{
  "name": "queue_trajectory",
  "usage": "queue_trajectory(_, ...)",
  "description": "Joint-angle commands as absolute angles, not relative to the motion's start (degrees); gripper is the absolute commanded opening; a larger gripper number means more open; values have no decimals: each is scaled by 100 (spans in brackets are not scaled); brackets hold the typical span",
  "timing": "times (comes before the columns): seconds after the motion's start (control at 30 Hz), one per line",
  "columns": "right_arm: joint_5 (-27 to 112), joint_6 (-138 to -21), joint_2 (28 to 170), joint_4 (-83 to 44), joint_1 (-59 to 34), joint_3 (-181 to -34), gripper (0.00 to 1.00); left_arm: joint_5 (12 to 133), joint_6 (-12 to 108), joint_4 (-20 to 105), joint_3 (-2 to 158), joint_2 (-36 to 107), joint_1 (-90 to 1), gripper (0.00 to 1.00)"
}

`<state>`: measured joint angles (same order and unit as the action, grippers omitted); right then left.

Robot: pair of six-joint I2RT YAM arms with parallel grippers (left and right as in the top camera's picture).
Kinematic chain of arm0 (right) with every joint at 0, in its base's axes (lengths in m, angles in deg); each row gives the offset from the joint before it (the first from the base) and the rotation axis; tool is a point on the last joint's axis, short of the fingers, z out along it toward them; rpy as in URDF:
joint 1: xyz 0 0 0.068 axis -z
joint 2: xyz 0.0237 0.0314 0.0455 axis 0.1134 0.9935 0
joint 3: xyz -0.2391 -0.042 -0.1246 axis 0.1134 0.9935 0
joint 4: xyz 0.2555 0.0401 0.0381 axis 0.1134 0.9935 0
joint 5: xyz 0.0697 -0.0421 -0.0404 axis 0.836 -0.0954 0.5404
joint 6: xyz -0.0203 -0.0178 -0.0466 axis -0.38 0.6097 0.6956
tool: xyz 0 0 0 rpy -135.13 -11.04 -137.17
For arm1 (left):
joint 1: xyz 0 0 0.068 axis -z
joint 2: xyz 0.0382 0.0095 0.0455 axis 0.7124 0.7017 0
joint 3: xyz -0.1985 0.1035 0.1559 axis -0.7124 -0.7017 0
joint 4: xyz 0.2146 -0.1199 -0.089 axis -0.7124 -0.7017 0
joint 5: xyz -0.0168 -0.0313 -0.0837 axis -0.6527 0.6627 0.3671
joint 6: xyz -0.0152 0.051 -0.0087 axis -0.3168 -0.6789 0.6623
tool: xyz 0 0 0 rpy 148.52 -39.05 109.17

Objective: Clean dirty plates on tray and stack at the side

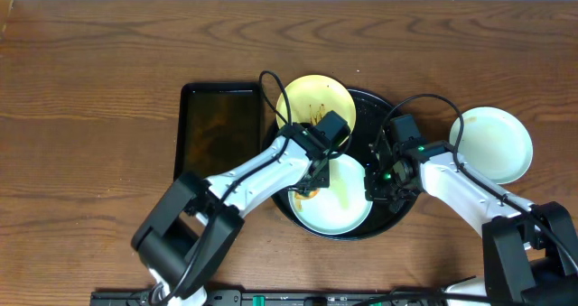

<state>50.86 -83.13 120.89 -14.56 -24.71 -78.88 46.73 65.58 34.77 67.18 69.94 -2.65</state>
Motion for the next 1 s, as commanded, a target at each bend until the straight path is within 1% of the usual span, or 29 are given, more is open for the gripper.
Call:
queue_trajectory(0.0,4732,-8348,12113,-1366,-2449,-7844,1,4210,6025,3403,6834,6148,-339,7)
queue_trajectory(0.07,4734,-8348,12113,-1366,-2449,-7844,2,3987,6025,3318,6834,5838,-368,7)
queue_trajectory(0.1,4734,-8348,12113,-1366,-2449,-7844,5,3910,6027,3217,6834,5637,-422,7)
queue_trajectory(0.2,4736,-8348,12113,-1366,-2462,-7844,10,3888,6027,2986,6834,5394,-604,7)
queue_trajectory(0.43,4732,-8350,12113,-1407,-2600,-7809,13,3851,6025,2719,6831,5296,-1406,7)
queue_trajectory(0.63,4736,-8425,12113,-1746,-2637,-7555,12,3862,6027,2710,6831,5298,-2103,7)
queue_trajectory(0.67,4734,-8508,12113,-1814,-2637,-7479,10,3877,6025,2699,6831,5298,-2190,8)
queue_trajectory(0.73,4736,-8549,12113,-1884,-2637,-7387,1,3899,6027,2680,6820,5298,-2289,7)
queue_trajectory(0.97,4728,-8521,12104,-2050,-2584,-7409,1,3899,6025,2677,6799,5298,-2330,8)
